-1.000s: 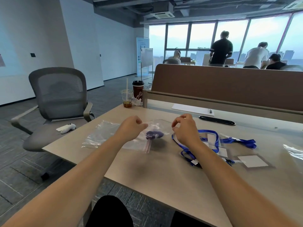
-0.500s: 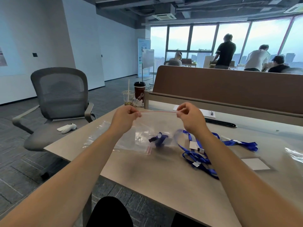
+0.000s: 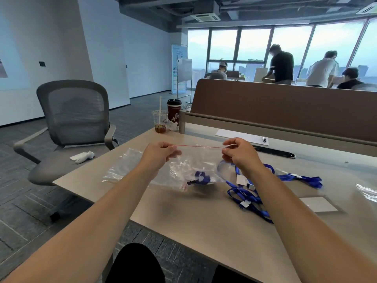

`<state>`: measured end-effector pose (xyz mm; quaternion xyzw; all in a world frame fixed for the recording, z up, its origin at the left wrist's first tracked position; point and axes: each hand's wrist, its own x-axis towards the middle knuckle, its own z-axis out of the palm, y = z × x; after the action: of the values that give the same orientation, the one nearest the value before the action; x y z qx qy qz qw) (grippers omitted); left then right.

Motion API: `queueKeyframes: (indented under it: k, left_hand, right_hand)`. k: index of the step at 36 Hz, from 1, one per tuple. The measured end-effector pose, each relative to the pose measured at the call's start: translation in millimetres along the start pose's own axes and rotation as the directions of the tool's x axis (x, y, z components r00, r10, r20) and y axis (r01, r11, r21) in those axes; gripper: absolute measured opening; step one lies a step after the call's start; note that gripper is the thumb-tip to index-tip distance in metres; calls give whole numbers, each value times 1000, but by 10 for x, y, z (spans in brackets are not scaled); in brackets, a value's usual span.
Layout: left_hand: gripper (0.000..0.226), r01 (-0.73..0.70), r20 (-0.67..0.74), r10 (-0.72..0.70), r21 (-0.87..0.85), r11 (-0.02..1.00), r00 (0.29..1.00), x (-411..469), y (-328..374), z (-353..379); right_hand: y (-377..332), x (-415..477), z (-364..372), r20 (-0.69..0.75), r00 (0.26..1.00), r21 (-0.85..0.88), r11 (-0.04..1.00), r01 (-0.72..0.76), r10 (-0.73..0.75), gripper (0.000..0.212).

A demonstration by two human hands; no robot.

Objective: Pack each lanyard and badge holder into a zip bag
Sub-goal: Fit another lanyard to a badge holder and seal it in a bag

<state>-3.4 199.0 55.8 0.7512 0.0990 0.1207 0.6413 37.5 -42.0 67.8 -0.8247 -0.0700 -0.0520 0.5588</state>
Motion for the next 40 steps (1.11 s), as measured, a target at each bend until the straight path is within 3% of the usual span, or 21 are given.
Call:
queueKeyframes:
  k: [7,11,18,21,27,40]
  left_hand:
    - [10,26,13,-25,-123,992,1000,37,-72,5]
    - [10,4,-14,-5,-69,998,1000,46,-80,-6]
    - [8,-32,-29,33,27,999,999,-25,-15,69]
    - [5,-23,-3,23,52,998,1000,-42,9,114]
    - [7,-66,-17,69,122,990,997,-72,-7,164]
    - [5,-55,-3,56,148,988,998,-97,-21,86]
  right_hand:
    - [31,62,35,1,1000,-68,998,8,-8,21]
    - [38,79,40,16,1000,-107,994,6,-5,21]
    - [-43,74,138,106,990,-485,864,136,-96,40]
    - [-170,33,260,161,977,-567,797,209,-141,41]
    - [-369,-15,531,295,942,-489,822,291,-158,23]
    - [-403,1,663,319,938,-431,861,268,-133,6]
